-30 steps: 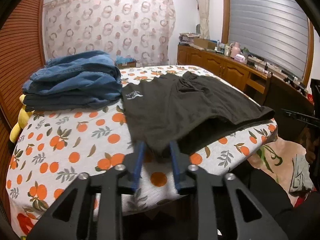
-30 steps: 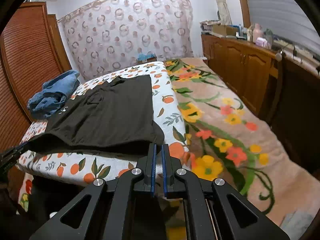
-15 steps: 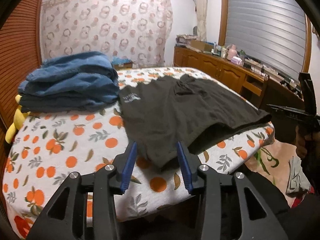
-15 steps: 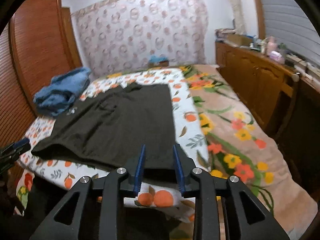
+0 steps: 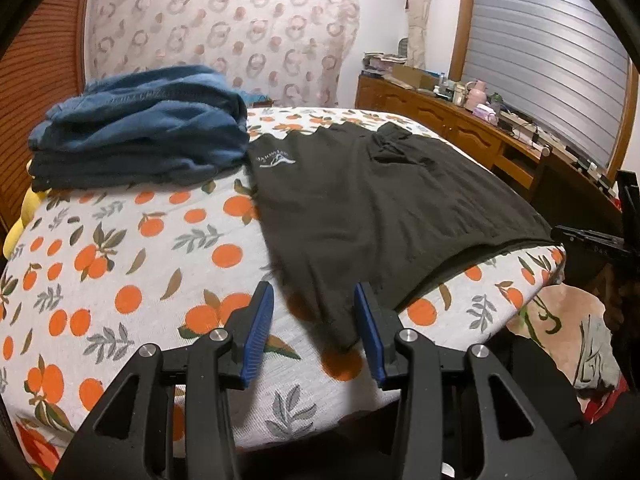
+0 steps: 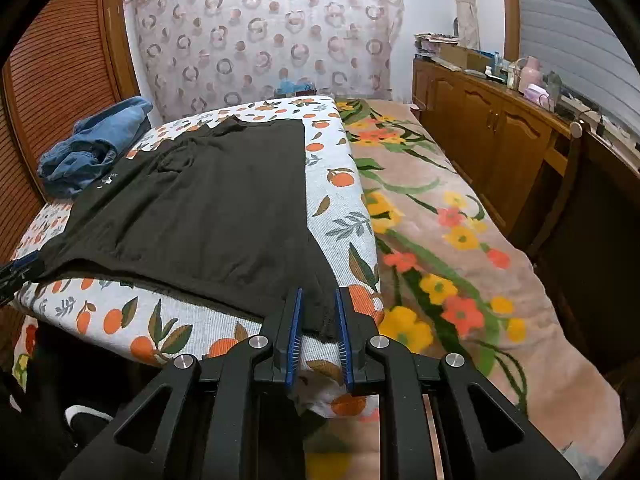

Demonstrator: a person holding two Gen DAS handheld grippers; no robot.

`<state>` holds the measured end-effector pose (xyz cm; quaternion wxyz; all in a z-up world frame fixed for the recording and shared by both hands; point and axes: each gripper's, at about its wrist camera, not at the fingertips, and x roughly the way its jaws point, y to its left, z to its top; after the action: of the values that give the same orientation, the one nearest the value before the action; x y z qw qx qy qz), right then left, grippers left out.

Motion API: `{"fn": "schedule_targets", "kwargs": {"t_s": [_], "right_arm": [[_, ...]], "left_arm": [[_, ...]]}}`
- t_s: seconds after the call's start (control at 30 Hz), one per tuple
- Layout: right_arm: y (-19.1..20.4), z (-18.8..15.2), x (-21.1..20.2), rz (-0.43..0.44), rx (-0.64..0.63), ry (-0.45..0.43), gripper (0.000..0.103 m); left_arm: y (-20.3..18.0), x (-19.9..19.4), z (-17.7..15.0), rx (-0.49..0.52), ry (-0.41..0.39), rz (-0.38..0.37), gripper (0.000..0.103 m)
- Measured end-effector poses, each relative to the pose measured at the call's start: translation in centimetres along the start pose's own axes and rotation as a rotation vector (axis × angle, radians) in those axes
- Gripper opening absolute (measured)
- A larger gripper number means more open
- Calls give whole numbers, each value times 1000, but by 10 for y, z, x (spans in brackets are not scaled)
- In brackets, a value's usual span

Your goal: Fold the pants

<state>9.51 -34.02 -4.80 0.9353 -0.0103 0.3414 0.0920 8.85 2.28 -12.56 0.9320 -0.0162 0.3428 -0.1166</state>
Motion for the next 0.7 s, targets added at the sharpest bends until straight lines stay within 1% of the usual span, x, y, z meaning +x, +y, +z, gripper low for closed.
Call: {"fn": "schedule_targets", "kwargs": {"t_s": [0.13, 0.27, 0.3, 0.33, 0.37, 0.4, 0.43, 0.47, 0.5, 0.57, 0.63, 0.7], "right_arm": [[10, -1, -7, 8, -12, -21, 19], [24, 1, -11, 36, -48, -44, 28], [27, 2, -10, 31, -58, -47, 32], [29, 2, -9, 27, -63, -47, 34], [28, 2, -7, 23, -61, -46, 36], [27, 0, -6, 22, -55, -45, 36], [24, -2, -4, 22, -48, -41, 37], [21, -3, -3, 16, -43, -37, 37], [20, -3, -3, 8, -40, -36, 37], [16, -4, -3, 2, -31, -34, 38], [14, -5, -2, -1, -23, -26, 38], [13, -4, -1, 5, -22, -27, 38]], "left_arm": [[-2, 0, -4, 11, 2, 6, 43], [0, 0, -4, -8, 5, -11, 42], [0, -1, -4, -10, 6, -15, 39], [0, -1, -4, -10, 8, -20, 36], [-1, -2, -4, -9, 10, -27, 31], [-2, -2, -5, -5, 12, -34, 26], [-5, -2, -5, 3, 14, -40, 24], [-7, -3, -6, 12, 13, -39, 20], [-9, -3, -6, 19, 14, -43, 14], [-13, -5, -5, 25, 13, -53, 8], [-14, -8, -3, 23, 6, -59, 6], [-12, -13, -2, 0, 1, -51, 5]]}}
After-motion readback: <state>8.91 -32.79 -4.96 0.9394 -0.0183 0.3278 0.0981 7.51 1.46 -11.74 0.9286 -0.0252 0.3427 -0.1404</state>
